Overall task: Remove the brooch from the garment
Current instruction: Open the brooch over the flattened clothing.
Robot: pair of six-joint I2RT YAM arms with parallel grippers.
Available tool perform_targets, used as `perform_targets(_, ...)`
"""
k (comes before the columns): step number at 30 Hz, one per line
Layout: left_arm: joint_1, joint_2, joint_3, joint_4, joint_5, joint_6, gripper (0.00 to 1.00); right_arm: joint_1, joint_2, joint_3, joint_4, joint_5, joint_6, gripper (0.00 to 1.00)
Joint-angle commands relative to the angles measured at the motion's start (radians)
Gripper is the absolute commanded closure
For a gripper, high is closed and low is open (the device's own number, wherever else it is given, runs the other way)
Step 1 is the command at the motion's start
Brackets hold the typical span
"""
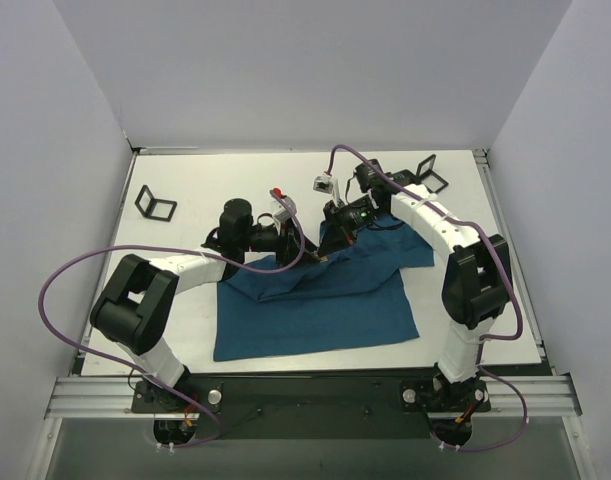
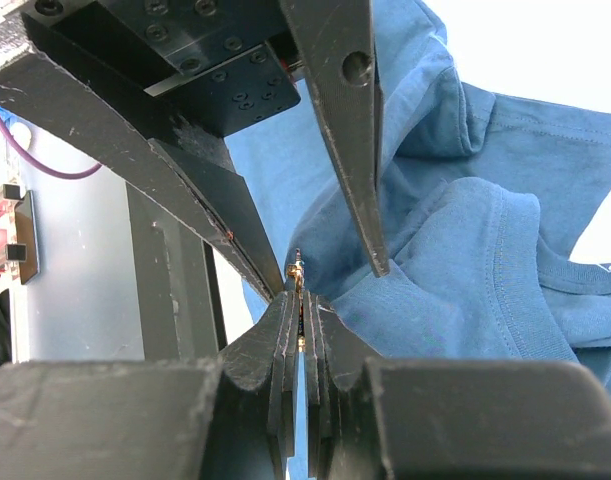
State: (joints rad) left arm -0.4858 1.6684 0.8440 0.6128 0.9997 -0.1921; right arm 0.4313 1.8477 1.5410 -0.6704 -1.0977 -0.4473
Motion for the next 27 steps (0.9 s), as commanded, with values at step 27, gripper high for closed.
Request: perform_targets(27, -0.017, -0.006, 0.046, -0.041, -0.01, 0.046, 0.58, -0.006, -0.038, 0.028, -0.031, -0.06, -0.011, 1.0)
